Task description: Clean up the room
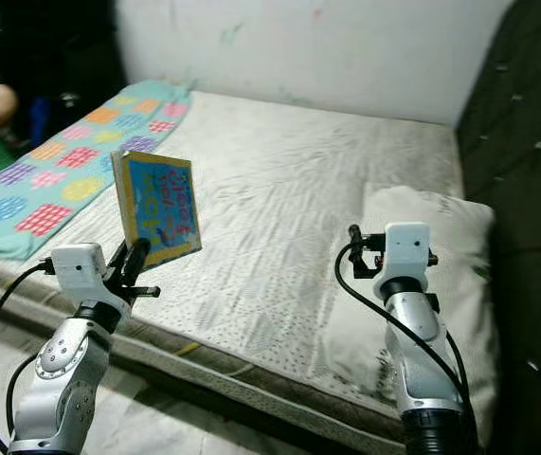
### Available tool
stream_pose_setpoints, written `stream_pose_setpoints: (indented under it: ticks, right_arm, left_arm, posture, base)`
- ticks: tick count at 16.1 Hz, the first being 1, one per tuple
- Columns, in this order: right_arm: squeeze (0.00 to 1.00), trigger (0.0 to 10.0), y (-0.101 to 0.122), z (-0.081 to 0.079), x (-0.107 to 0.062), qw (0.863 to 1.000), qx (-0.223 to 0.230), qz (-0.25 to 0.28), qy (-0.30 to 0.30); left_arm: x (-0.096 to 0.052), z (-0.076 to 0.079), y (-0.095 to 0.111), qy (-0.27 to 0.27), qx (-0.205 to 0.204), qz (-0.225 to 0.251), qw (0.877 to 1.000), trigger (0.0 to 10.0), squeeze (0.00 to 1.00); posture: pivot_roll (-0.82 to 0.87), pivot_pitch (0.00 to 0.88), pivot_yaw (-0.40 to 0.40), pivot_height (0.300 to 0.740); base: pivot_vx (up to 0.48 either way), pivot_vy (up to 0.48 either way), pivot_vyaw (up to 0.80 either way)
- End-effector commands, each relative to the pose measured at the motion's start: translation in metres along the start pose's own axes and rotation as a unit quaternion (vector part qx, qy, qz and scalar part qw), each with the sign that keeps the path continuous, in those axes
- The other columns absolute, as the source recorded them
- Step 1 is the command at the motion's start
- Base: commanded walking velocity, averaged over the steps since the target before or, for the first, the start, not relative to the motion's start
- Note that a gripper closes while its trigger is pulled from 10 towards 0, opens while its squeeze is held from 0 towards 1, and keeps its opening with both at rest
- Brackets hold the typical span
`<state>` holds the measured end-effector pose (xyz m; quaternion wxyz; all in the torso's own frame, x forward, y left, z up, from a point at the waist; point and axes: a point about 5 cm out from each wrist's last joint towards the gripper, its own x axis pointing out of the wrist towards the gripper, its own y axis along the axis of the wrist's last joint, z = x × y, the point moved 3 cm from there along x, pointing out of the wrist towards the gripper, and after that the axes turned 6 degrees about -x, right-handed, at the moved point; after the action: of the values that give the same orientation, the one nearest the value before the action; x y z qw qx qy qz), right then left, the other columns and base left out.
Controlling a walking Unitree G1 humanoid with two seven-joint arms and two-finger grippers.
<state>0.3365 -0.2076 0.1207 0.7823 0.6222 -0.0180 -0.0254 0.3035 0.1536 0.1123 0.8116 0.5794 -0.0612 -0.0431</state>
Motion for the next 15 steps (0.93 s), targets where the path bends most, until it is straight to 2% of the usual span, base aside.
stream_pose_setpoints:
  ticks: [1,2,8,15]
  right_arm:
    - [0.0,10.0,0.0025,0.0015,0.0007,1.0,0.001,0.005,-0.003]
    - [0.0,10.0,0.0019,0.0017,0.0011,1.0,0.007,0.003,-0.004]
    - [0.0,10.0,0.0011,0.0024,0.0017,1.0,0.011,-0.003,-0.006]
    - [0.0,10.0,0.0002,0.0039,0.001,1.0,0.008,-0.004,-0.009]
  left_arm:
    - [0.0046,0.0062,0.0162,-0.014,0.005,0.033,0.999,10.0,0.0]
    - [0.0046,0.0063,0.0159,-0.014,0.004,0.032,0.999,10.0,0.0]
    - [0.0038,0.009,0.0168,-0.021,-0.003,0.037,0.999,10.0,0.0]
    - [0.0041,0.0105,0.0171,-0.026,-0.003,0.038,0.999,10.0,0.0]
  posture:
    - [-0.11,0.0,0.031,0.74]
    - [-0.11,0.0,0.031,0.74]
    - [-0.11,0.0,0.027,0.74]
    - [-0.12,0.0,0.026,0.74]
  base:
    - [0.0,0.0,0.0]
    - [0.0,0.0,0.0]
    - [0.043,0.0,-0.71]
    - [0.382,0.0,0.0]
